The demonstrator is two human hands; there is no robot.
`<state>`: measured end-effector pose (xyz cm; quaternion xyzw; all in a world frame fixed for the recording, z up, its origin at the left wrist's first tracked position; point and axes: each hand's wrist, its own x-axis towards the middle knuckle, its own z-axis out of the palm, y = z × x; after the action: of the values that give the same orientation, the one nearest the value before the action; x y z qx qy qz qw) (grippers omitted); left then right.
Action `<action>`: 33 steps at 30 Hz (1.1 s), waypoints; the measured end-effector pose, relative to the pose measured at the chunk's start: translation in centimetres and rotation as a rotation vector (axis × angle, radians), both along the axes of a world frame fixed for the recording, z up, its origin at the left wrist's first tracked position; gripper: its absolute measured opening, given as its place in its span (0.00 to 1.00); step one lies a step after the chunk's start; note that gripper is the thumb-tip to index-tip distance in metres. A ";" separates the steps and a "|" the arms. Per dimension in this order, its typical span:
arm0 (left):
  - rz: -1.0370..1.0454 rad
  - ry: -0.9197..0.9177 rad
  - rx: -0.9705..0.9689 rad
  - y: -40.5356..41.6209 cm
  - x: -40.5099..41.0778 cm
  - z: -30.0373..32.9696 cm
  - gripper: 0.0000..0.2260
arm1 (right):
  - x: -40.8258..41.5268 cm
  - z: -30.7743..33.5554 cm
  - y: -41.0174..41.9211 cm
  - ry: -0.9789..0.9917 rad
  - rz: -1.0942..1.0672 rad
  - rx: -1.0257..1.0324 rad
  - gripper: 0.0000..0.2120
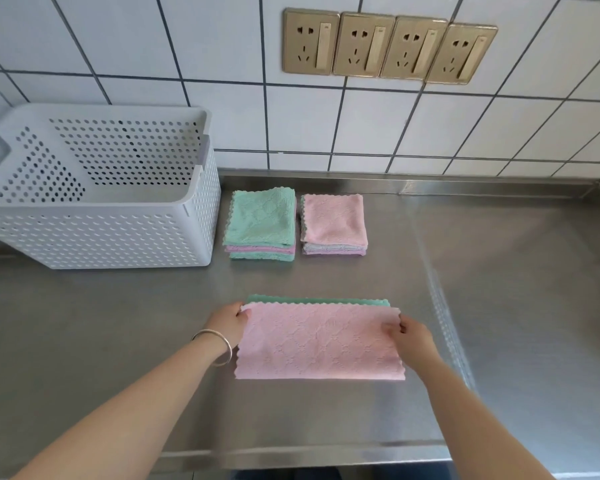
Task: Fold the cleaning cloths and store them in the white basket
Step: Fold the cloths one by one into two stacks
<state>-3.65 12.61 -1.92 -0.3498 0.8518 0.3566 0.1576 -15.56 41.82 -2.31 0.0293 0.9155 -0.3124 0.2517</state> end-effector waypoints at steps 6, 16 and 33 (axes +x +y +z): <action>0.052 -0.093 -0.086 -0.2 -2.0 -1.6 0.16 | -1.1 -0.9 -1.2 0.067 -0.022 0.103 0.11; 0.002 -0.123 -0.237 -0.2 -3.2 -2.2 0.14 | -1.4 -1.1 -2.8 0.039 -0.052 0.253 0.15; -0.812 0.067 -0.604 6.3 -0.2 -4.1 0.26 | 3.0 -1.6 -1.2 -0.072 -0.286 0.244 0.20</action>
<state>-3.90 18.93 -6.04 -0.0089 0.9889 0.0153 0.1477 -12.55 40.66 -3.89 0.2006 0.9235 -0.2303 0.2321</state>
